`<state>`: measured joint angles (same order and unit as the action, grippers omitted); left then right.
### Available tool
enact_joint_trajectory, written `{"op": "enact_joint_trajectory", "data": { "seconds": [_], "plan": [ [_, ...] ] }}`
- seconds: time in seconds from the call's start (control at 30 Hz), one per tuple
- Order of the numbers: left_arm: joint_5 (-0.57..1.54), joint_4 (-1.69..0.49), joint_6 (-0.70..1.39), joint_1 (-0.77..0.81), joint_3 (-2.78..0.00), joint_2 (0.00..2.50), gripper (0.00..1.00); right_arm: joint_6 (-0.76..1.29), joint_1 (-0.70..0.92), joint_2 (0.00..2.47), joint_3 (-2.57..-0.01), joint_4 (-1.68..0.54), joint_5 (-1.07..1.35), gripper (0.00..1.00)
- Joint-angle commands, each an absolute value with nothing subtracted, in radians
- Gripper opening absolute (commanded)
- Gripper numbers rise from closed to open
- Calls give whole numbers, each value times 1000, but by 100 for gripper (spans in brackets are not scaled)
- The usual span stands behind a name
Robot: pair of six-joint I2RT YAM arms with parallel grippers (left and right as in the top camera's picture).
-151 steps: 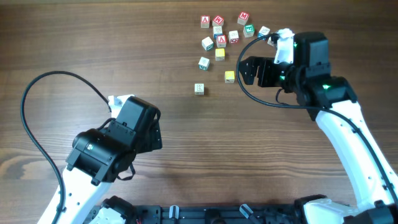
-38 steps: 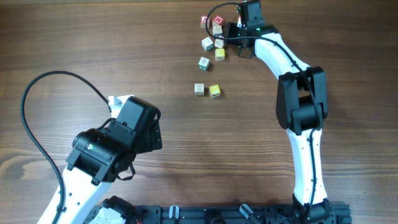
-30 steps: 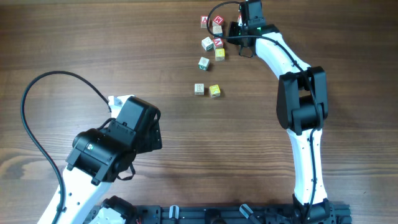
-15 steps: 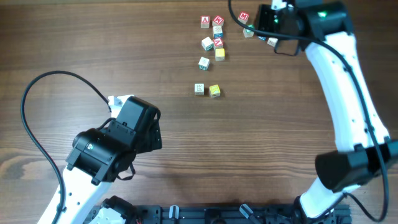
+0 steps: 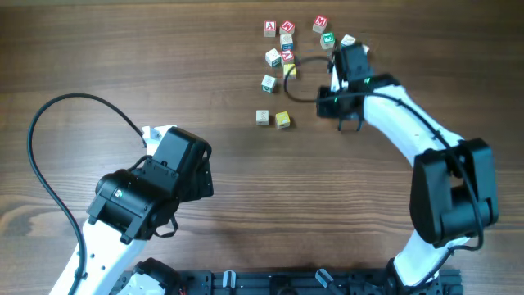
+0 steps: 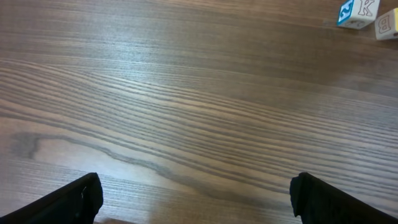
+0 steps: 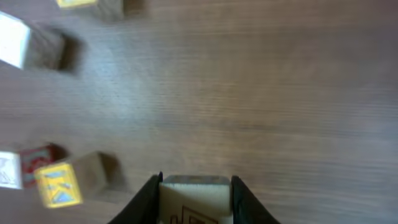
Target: Form a horizontal line
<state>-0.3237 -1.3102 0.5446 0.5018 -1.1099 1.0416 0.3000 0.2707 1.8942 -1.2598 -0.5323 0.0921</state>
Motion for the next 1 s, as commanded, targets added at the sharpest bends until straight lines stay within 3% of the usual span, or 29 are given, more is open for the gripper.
{"op": "enact_joint_trajectory", "data": {
  "seconds": [0.0, 0.47, 0.7, 0.97],
  "plan": [
    [-323, -1310, 555, 498, -1110, 1040, 99, 256, 272, 1894, -1145, -391, 250, 9],
    [-323, -1311, 555, 498, -1110, 1040, 100, 181, 291, 1895, -1105, -286, 359, 9],
    [-323, -1310, 555, 498, -1110, 1040, 100, 184, 295, 1895, -1105, -252, 349, 15],
    [-323, -1311, 555, 498, -1110, 1040, 100, 184, 295, 1895, -1105, -239, 349, 34]
  ]
}}
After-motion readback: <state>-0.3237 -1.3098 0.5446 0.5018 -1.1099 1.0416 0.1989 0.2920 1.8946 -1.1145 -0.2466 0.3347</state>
